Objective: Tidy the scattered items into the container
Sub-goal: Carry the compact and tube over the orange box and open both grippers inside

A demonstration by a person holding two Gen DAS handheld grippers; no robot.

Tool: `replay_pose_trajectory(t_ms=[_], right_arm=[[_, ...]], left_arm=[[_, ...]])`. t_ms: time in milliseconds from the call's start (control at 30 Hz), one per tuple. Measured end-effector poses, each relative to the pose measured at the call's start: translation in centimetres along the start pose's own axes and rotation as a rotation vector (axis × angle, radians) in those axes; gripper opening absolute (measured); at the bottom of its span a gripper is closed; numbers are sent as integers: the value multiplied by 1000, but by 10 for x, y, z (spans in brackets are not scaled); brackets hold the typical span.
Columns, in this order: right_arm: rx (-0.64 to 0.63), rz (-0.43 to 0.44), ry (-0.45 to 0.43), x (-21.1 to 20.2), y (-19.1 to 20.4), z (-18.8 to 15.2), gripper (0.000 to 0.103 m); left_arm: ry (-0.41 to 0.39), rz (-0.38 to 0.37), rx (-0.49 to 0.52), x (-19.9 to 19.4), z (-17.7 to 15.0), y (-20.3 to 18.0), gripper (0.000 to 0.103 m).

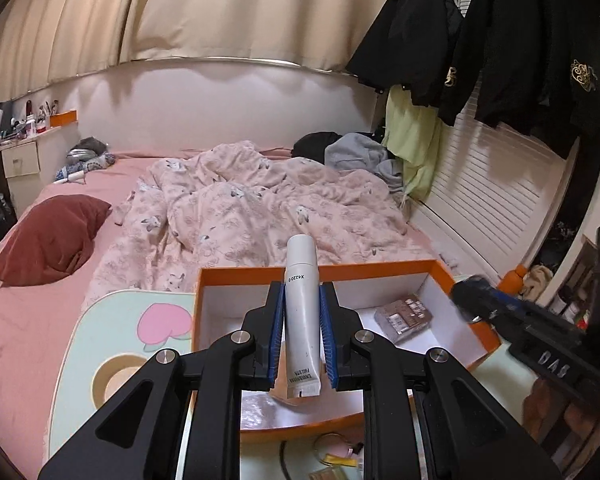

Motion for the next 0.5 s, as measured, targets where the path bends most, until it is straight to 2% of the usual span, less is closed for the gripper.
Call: replay_pose_trajectory(t_ms=[133,300,433,500], right_arm=[[20,-37,-42,-6,-12,5,26],[77,-17,-18,-3,-23,6,26],[76,-20,50,0,-27,11,26],[81,-7,95,3,-27,12,26]], left_arm=[[9,-4,-27,1,-3,6,18],[63,-19,-92,5,-6,23,18],[120,-32,-137,4,1,36,18],[168,-71,-155,5,3,39,18]])
Point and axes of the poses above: each gripper's, at about its wrist camera, not at the fingertips, and x roughly the way its jaws point, y to its left, z to its top, the point moved 9 cm from there along x, roughly the way its jaws point
